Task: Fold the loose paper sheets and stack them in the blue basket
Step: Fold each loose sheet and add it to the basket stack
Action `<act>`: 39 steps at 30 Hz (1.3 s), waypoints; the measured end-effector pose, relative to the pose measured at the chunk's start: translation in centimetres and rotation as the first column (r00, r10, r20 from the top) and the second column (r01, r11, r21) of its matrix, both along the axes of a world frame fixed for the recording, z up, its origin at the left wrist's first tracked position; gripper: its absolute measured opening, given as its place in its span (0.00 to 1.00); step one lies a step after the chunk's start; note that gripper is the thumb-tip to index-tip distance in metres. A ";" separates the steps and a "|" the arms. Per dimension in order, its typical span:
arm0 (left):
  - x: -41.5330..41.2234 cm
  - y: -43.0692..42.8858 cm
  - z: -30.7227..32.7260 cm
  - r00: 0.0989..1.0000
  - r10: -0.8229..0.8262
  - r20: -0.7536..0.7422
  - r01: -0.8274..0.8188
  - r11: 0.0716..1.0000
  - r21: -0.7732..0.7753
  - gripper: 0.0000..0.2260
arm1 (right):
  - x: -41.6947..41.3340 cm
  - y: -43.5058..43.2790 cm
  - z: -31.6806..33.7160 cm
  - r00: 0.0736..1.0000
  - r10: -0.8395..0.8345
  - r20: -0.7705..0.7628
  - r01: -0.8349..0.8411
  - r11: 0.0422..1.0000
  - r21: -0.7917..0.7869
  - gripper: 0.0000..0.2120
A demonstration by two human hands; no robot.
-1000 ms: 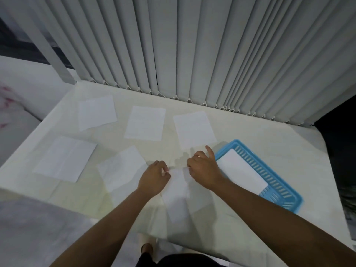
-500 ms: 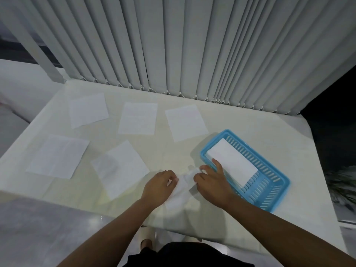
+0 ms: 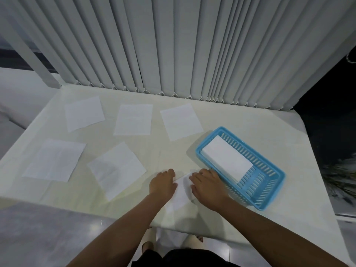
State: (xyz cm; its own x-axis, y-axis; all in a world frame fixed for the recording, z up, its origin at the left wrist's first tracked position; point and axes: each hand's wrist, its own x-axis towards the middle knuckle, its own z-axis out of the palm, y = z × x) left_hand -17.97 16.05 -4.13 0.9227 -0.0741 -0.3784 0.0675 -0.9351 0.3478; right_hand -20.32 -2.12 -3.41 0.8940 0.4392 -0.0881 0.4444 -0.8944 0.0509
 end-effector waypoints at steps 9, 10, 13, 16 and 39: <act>1.8 0.7 1.7 0.981 -0.027 -0.190 0.006 0.994 -0.111 0.03 | -0.7 0.5 -0.9 0.982 -0.175 -0.067 0.174 0.984 -0.031 0.25; 2.2 1.0 2.0 0.980 -0.024 -0.199 -0.004 0.990 -0.142 0.06 | -0.8 0.7 -0.5 0.976 -0.207 -0.062 0.208 0.978 -0.003 0.24; 3.2 2.2 3.4 0.970 0.120 -0.210 -0.179 0.942 -0.285 0.03 | -1.4 1.5 1.4 0.913 -0.399 -0.083 0.406 0.875 0.263 0.20; 3.8 2.9 4.9 0.890 0.348 -0.295 -0.456 0.698 -0.552 0.05 | -1.6 2.8 3.9 0.753 -0.526 -0.395 0.657 0.573 0.490 0.14; 8.0 0.3 9.1 0.673 0.226 -0.704 -0.673 -0.207 -0.710 0.09 | 1.4 3.3 9.7 0.437 -0.411 -0.800 0.761 -0.305 0.573 0.15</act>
